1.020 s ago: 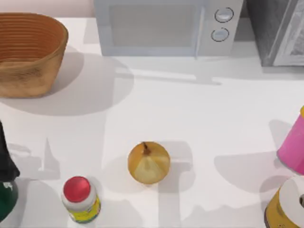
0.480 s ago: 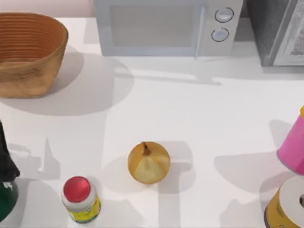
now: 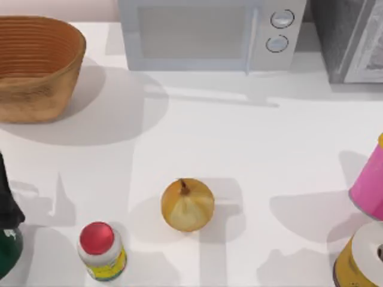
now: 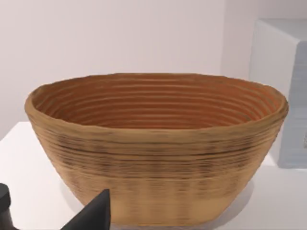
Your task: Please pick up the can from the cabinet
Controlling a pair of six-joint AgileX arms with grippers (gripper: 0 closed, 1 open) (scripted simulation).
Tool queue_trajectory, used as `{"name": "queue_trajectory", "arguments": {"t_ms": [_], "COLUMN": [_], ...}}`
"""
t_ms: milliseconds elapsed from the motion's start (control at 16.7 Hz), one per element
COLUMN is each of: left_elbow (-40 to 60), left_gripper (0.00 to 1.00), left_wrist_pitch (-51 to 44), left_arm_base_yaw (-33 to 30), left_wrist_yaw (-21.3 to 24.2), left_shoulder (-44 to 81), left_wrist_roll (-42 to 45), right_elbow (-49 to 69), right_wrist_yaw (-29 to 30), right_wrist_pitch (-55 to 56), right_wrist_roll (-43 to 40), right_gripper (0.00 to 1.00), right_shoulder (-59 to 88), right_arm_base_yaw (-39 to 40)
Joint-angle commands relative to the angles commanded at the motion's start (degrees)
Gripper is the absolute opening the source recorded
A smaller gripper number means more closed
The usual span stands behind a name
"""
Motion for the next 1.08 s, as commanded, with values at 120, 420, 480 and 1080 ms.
{"name": "queue_trajectory", "arguments": {"t_ms": [120, 420, 480, 1080], "left_elbow": [0.0, 0.0, 0.0, 0.0], "left_gripper": [1.0, 1.0, 1.0, 1.0], "left_wrist_pitch": [0.0, 0.0, 0.0, 0.0], "left_arm_base_yaw": [0.0, 0.0, 0.0, 0.0], "left_wrist_yaw": [0.0, 0.0, 0.0, 0.0], "left_shoulder": [0.0, 0.0, 0.0, 0.0], "left_wrist_roll": [0.0, 0.0, 0.0, 0.0], "right_elbow": [2.18, 11.44, 13.71, 32.58], "right_wrist_yaw": [-5.9, -24.73, -28.96, -70.08], "right_wrist_pitch": [5.75, 24.05, 28.03, 64.09], "right_wrist_roll": [-1.9, -6.25, -6.83, -5.68], "right_gripper": [0.0, 0.0, 0.0, 0.0], "right_shoulder": [6.27, 27.93, 33.17, 89.9], "right_arm_base_yaw": [-2.48, -11.53, -13.76, -39.21]}}
